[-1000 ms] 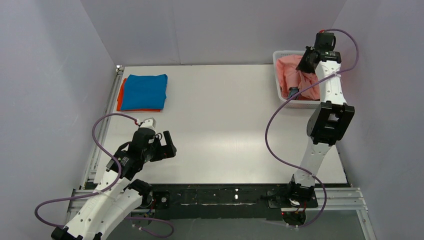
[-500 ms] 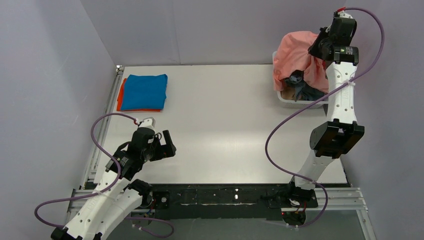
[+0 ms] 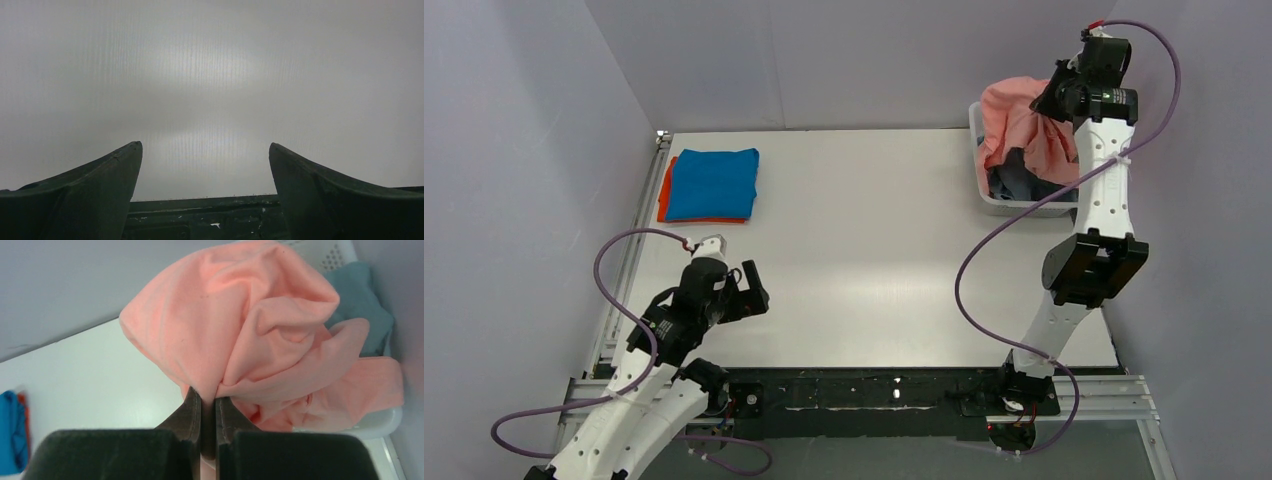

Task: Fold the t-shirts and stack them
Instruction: Grab crumpled tshirt from bin with the right arm, then move the tshirt to the center of the board

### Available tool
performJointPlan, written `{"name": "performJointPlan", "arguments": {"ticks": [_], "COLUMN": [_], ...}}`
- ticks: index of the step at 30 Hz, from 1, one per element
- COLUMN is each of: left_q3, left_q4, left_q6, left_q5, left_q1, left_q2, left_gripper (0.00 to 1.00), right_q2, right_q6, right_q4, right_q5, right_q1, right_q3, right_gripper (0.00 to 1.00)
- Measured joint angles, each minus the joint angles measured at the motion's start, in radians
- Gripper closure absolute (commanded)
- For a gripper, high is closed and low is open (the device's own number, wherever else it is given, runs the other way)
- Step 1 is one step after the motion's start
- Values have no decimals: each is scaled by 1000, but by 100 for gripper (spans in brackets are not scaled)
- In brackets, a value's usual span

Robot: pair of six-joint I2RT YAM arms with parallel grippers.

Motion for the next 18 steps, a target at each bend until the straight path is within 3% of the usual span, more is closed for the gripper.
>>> {"name": "performJointPlan", "arguments": {"ticks": [7, 14, 18], "left_q3": [0, 0, 0], "left_q4": [-21, -65, -104], "left_q6": [-23, -60, -79], "left_q5": [5, 11, 7], "left_q1": [0, 0, 0], "left_q2": [-21, -78, -108], "left_gripper": [0, 1, 0], "right_q2": [-160, -302, -345], "right_q6": [38, 71, 106], "right_q4": [-14, -12, -1], "right_q5": [-265, -422, -449], "right_q1": [75, 379, 478], "right_q3": [0, 24, -3], "right_gripper": [99, 99, 94]}}
